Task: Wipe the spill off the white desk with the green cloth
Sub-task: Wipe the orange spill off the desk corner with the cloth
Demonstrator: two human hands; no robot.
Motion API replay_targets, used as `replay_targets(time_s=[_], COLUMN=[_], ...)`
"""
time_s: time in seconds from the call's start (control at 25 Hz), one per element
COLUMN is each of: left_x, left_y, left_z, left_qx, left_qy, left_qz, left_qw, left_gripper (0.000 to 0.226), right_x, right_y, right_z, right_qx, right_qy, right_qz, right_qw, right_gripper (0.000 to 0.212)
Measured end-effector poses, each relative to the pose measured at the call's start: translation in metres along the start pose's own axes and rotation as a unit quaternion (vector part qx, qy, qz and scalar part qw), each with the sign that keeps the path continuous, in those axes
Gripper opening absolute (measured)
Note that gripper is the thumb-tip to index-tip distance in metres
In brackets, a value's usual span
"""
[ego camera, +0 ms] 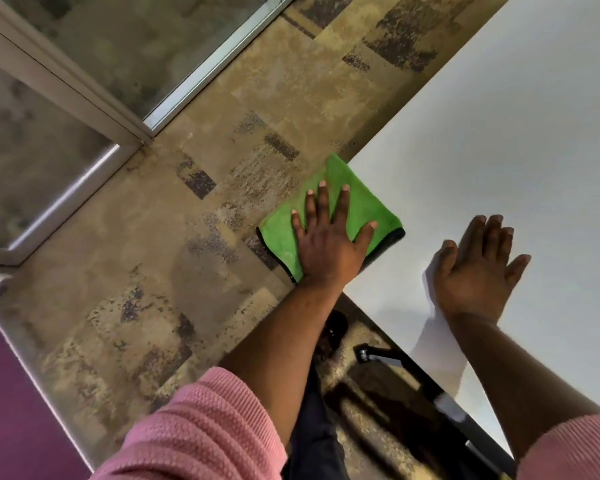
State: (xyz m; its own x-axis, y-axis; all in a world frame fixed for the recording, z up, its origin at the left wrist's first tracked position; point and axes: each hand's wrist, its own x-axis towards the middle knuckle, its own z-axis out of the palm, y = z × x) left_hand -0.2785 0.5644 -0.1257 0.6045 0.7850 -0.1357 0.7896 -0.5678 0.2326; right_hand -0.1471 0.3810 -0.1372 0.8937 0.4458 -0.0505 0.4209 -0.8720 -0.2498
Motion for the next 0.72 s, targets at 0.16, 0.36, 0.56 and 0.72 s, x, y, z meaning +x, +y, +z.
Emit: replay_targets(time_s=[0.16, 0.36, 0.56, 0.72], left_x=[-0.026, -0.123, -0.138, -0.096], left_y=[0.01, 0.053, 0.058, 0.037], left_z=[0.009, 0.04, 0.05, 0.041], left_qx=[-0.017, -0.074, -0.092, -0.072], left_qy=[0.033, 0.006, -0.003, 0.015], left_qz=[-0.07, -0.053, -0.007, 0.004], left_qw=[0.997, 0.996, 0.996, 0.997], left_gripper=[0.071, 0.065, 0.067, 0.064], right_x=[0.003, 0.003, 0.003, 0.004], right_y=[0.001, -0.002, 0.001, 0.002], right_z=[-0.006, -0.008, -0.006, -0.005], right_qx=[-0.004, -0.005, -0.004, -0.007], right_qy=[-0.006, -0.003, -0.004, -0.004], right_qz=[0.004, 0.008, 0.009, 0.013], right_qw=[1.0, 1.0, 1.0, 1.0], right_gripper=[0.068, 0.072, 0.071, 0.071])
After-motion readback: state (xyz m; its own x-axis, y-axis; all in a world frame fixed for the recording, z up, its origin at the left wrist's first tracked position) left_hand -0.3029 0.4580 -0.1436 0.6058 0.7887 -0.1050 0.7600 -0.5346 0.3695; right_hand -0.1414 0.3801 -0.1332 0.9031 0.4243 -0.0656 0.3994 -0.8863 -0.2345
